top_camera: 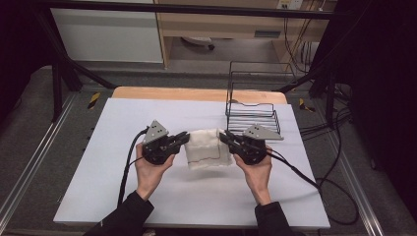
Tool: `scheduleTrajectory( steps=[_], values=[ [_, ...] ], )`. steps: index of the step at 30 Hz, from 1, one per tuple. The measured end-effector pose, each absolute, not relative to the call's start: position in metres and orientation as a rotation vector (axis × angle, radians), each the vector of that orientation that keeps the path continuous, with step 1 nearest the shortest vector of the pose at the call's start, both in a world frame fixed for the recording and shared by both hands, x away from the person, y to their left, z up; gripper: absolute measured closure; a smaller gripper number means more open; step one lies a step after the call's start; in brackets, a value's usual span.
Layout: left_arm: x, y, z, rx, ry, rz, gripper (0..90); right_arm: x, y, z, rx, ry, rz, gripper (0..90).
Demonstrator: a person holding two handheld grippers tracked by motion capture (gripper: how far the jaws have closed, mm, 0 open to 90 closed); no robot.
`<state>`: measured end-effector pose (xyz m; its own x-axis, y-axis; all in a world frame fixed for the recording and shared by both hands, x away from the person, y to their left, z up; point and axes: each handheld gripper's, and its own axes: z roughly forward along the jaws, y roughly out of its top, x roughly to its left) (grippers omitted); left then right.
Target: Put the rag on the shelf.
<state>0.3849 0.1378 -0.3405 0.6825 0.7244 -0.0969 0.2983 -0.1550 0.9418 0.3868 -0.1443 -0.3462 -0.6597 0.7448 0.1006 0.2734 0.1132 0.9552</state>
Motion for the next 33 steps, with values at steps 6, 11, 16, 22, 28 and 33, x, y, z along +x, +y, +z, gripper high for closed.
scheduleTrajectory(
  steps=[6, 11, 16, 22, 28, 33],
  values=[
    [0.388, 0.132, -0.329, 1.702, 0.807, 0.466, 83.4, 0.383, -0.148, -0.335, 0.975, 1.940, 1.580, 80.4],
    [0.391, 0.125, -0.317, 1.689, 0.792, 0.480, 83.4, 0.383, -0.153, -0.323, 0.967, 1.908, 1.576, 80.4],
    [0.395, 0.122, -0.305, 1.662, 0.777, 0.487, 83.4, 0.381, -0.157, -0.307, 0.945, 1.862, 1.583, 80.4],
    [0.399, 0.118, -0.291, 1.633, 0.761, 0.505, 83.4, 0.382, -0.160, -0.295, 0.936, 1.819, 1.597, 80.4],
    [0.403, 0.113, -0.281, 1.615, 0.742, 0.518, 83.4, 0.384, -0.164, -0.285, 0.935, 1.773, 1.607, 80.5],
    [0.407, 0.107, -0.274, 1.601, 0.738, 0.524, 83.4, 0.386, -0.167, -0.277, 0.933, 1.743, 1.604, 80.5]
  ],
)
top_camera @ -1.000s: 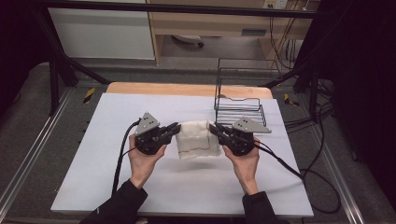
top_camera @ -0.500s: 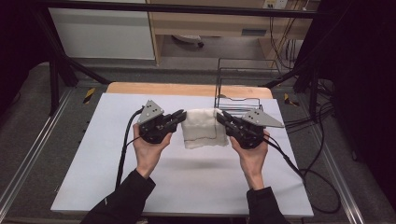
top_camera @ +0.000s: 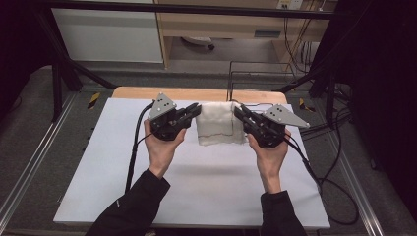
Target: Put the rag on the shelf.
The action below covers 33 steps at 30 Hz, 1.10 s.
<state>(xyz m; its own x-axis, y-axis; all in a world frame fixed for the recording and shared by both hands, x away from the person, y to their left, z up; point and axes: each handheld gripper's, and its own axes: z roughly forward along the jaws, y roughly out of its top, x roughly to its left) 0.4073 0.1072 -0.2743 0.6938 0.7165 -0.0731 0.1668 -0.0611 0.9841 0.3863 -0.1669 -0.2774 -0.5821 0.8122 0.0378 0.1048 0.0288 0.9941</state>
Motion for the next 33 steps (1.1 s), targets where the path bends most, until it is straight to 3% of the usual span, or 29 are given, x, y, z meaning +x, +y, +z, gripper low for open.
scheduleTrajectory(
  steps=[33],
  values=[
    [0.433, 0.062, -0.223, 1.516, 0.647, 0.561, 83.3, 0.399, -0.205, -0.229, 0.922, 1.551, 1.606, 80.8]
  ],
)
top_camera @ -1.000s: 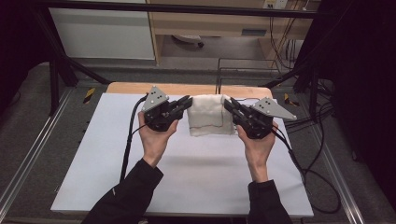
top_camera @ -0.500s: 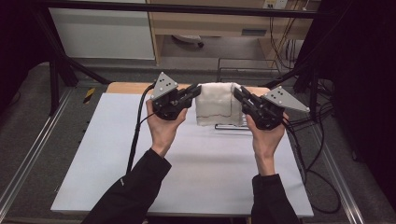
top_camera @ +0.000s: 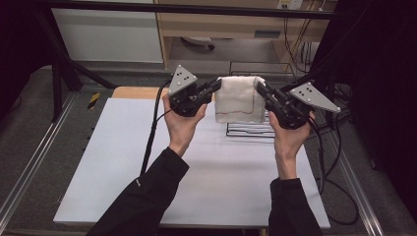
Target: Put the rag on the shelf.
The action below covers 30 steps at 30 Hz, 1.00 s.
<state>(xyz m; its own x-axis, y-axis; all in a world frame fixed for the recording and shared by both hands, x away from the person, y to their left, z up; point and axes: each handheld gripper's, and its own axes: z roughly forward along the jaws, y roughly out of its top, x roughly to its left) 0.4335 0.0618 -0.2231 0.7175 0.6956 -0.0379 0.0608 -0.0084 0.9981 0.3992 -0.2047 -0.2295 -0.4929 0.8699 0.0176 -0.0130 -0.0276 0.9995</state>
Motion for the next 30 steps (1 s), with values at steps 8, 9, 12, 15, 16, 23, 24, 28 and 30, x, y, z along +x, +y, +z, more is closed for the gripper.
scheduleTrajectory(
  steps=[8, 9, 12, 15, 16, 23, 24, 28, 30],
  values=[
    [0.438, 0.052, -0.209, 1.505, 0.632, 0.566, 83.4, 0.403, -0.213, -0.215, 0.920, 1.522, 1.598, 80.8],
    [0.439, 0.051, -0.208, 1.502, 0.631, 0.567, 83.3, 0.403, -0.214, -0.213, 0.921, 1.520, 1.596, 80.8],
    [0.441, 0.048, -0.203, 1.502, 0.627, 0.572, 83.4, 0.405, -0.216, -0.208, 0.921, 1.512, 1.590, 80.8],
    [0.443, 0.045, -0.199, 1.503, 0.620, 0.576, 83.4, 0.407, -0.219, -0.205, 0.925, 1.503, 1.593, 80.8],
    [0.444, 0.044, -0.197, 1.498, 0.619, 0.576, 83.3, 0.407, -0.220, -0.204, 0.927, 1.500, 1.594, 80.8],
    [0.451, 0.040, -0.190, 1.477, 0.623, 0.554, 83.4, 0.411, -0.223, -0.195, 0.930, 1.489, 1.592, 80.8],
    [0.452, 0.040, -0.189, 1.478, 0.624, 0.553, 83.4, 0.412, -0.224, -0.194, 0.929, 1.487, 1.589, 80.8],
    [0.457, 0.036, -0.183, 1.480, 0.620, 0.566, 83.4, 0.417, -0.226, -0.189, 0.931, 1.485, 1.578, 80.8],
    [0.460, 0.034, -0.180, 1.483, 0.615, 0.573, 83.4, 0.419, -0.227, -0.187, 0.933, 1.478, 1.576, 80.8]
  ],
)
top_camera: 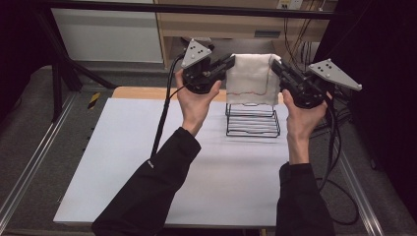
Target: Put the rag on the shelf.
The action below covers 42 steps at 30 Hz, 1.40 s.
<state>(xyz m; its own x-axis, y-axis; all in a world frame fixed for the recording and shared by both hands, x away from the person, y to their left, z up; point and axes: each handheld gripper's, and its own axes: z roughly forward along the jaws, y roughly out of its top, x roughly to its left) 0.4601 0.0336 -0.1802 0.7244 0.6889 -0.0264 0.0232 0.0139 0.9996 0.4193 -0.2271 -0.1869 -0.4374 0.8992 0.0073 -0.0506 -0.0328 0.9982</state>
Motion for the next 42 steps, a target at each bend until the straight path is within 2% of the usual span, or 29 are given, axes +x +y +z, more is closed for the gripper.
scheduleTrajectory(
  steps=[15, 29, 42],
  values=[
    [0.479, 0.014, -0.163, 1.474, 0.600, 0.576, 83.4, 0.438, -0.244, -0.169, 0.945, 1.437, 1.581, 80.9],
    [0.505, 0.013, -0.154, 1.474, 0.633, 0.566, 83.4, 0.465, -0.245, -0.158, 0.944, 1.452, 1.572, 80.9],
    [0.526, 0.008, -0.154, 1.495, 0.652, 0.604, 83.4, 0.487, -0.245, -0.161, 0.957, 1.461, 1.566, 81.0]
  ],
)
